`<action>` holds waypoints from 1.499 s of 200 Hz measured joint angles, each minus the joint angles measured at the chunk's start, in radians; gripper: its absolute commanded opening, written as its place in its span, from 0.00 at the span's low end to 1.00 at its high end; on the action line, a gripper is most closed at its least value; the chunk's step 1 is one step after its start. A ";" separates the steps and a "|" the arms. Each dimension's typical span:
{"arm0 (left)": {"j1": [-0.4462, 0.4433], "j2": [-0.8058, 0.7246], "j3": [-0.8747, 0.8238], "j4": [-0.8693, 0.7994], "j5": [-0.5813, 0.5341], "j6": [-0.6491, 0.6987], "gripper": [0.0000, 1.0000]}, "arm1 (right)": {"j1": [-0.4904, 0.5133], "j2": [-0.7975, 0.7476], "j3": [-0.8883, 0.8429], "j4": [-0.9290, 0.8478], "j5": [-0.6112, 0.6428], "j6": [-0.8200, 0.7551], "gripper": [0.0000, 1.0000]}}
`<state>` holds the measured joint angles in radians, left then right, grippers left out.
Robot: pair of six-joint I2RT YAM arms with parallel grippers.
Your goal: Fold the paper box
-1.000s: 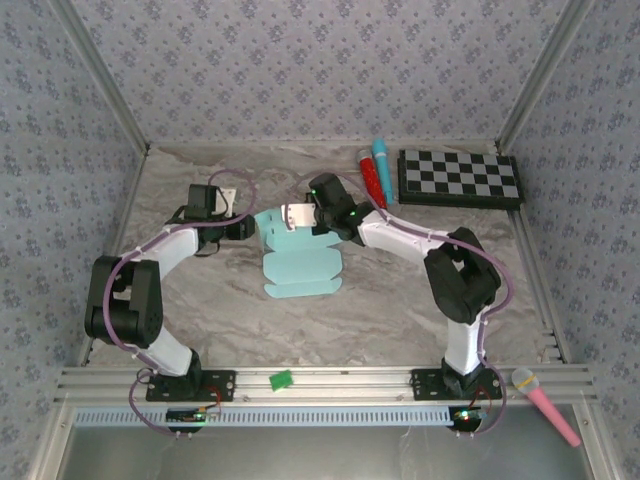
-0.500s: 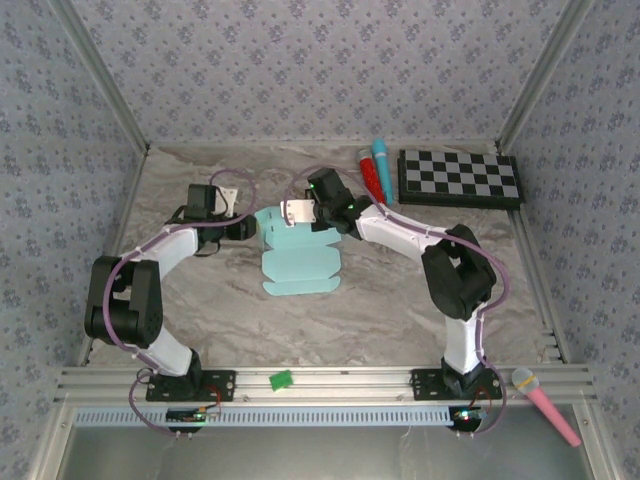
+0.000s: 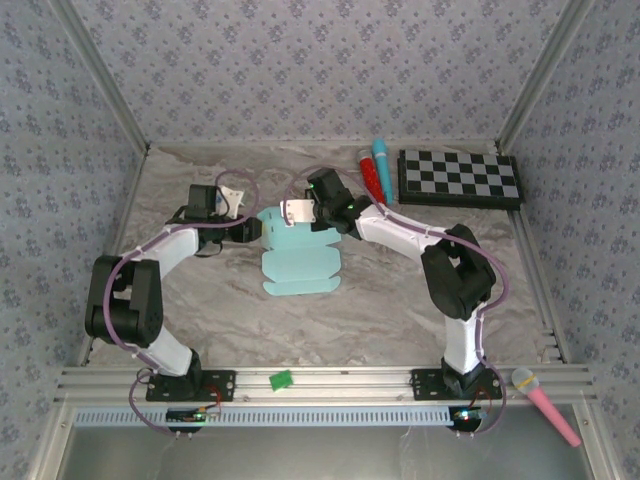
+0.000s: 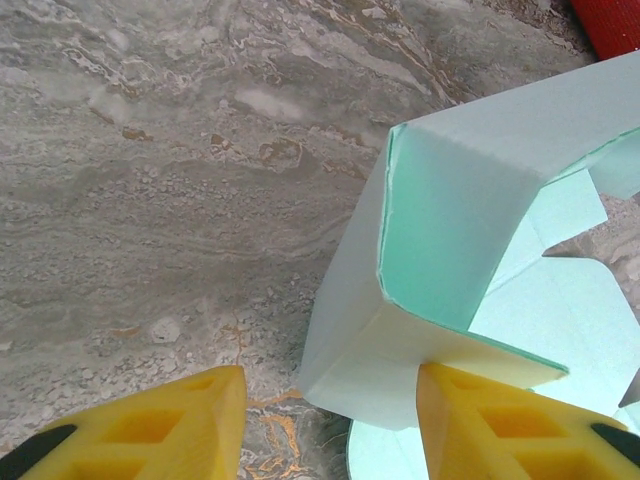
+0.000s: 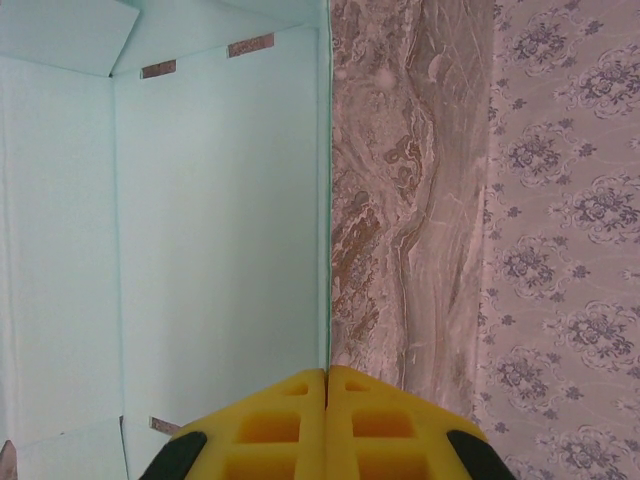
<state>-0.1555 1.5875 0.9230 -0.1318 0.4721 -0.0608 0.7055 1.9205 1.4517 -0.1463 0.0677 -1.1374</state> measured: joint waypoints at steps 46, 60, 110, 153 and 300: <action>-0.037 0.034 0.012 -0.002 0.002 -0.005 0.44 | 0.006 0.000 -0.007 0.011 0.007 0.004 0.00; -0.049 0.038 0.012 0.004 -0.001 -0.011 0.44 | 0.008 0.000 -0.018 0.023 0.012 0.004 0.00; -0.077 0.059 0.013 0.031 -0.020 -0.040 0.42 | 0.012 -0.001 -0.035 0.045 0.023 0.004 0.00; -0.088 0.065 0.003 0.086 -0.066 -0.069 0.41 | 0.018 -0.013 -0.050 0.052 0.023 0.004 0.00; -0.105 0.140 -0.038 0.288 -0.099 -0.105 0.47 | 0.024 -0.024 -0.068 0.060 0.013 0.004 0.00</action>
<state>-0.2607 1.7271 0.8848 0.1558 0.3729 -0.1661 0.7292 1.8961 1.3842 -0.0864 0.0803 -1.1332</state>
